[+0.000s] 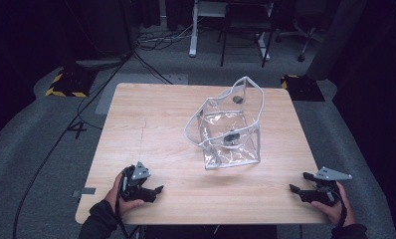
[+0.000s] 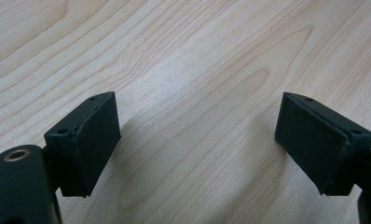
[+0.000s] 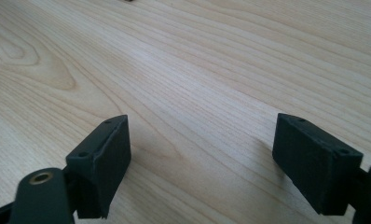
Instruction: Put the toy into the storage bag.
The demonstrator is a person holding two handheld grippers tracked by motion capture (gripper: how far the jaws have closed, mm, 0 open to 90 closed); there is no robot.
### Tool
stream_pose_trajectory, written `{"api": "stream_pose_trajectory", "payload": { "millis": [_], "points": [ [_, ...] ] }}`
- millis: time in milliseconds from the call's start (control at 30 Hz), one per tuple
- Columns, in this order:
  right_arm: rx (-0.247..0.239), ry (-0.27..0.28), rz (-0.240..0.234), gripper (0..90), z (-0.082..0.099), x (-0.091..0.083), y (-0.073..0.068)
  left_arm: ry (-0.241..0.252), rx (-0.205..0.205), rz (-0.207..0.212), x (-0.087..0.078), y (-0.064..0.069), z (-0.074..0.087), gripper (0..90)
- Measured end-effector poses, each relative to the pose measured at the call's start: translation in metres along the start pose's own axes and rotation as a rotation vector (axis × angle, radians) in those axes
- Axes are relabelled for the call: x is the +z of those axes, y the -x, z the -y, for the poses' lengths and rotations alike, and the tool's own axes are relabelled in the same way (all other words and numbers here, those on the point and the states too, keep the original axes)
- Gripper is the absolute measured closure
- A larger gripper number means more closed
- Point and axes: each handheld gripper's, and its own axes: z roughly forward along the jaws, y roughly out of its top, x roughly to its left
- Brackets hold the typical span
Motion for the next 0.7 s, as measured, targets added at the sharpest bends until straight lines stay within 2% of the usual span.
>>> {"api": "stream_pose_trajectory", "payload": {
  "millis": [333,467,700],
  "points": [
    [0.006,-0.001,0.005,19.7,0.0001,0.0000,-0.0002,-0.002,-0.001,-0.002,-0.0003,0.0000,0.0001,14.4],
    [0.014,0.002,0.018,19.7,0.0002,0.0002,0.0005,-0.003,-0.013,-0.001,-0.0006,0.0006,0.0007,14.4],
    [0.018,0.001,0.018,19.7,0.0001,0.0001,0.0003,-0.003,-0.004,-0.005,-0.0007,-0.0001,0.0004,14.4]
  ]
}}
